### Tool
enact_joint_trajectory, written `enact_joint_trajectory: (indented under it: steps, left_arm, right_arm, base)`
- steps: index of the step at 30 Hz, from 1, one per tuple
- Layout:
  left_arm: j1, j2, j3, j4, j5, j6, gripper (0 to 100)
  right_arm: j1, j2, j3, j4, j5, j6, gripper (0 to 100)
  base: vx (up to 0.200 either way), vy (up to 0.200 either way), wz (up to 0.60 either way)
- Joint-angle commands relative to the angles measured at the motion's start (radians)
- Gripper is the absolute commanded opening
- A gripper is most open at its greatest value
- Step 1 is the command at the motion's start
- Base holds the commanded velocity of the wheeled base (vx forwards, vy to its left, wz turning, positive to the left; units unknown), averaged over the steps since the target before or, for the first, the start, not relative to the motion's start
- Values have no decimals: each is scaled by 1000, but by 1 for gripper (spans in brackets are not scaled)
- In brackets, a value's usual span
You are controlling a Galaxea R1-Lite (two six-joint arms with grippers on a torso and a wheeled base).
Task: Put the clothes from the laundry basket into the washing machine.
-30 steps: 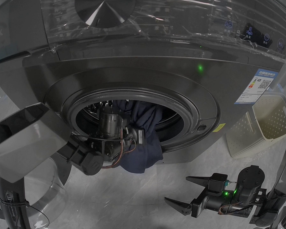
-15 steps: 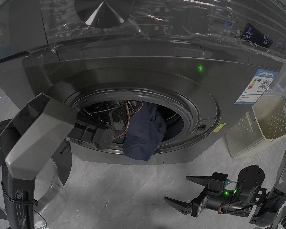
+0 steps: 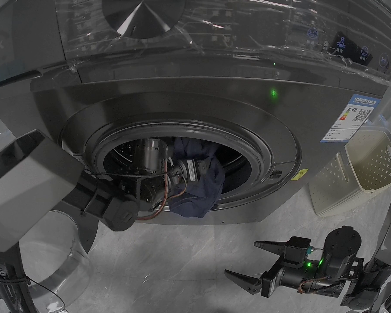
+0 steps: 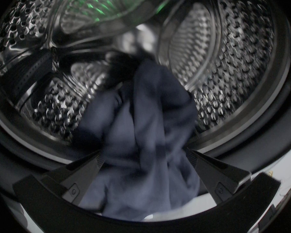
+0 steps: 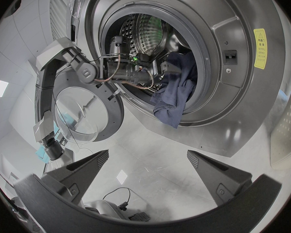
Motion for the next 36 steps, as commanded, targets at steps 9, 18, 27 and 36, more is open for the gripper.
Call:
enact_joint_trajectory:
  steps: [9, 18, 27, 36]
  left_arm:
    - [20, 105, 22, 7, -33, 53, 100]
    - [23, 122, -69, -10, -76, 56, 0]
    - [58, 146, -359, -15, -17, -50, 0]
    - [87, 293, -595, -87, 67, -45, 0]
  right_arm:
    - [1, -4, -4, 0, 0, 1, 100]
    - [1, -4, -18, 0, 0, 4, 100]
    - [1, -6, -25, 0, 0, 4, 100]
    - [-7, -8, -27, 0, 0, 4, 100]
  base:
    - [0, 0, 0]
    - [0, 0, 0]
    - [0, 0, 0]
    - [0, 0, 0]
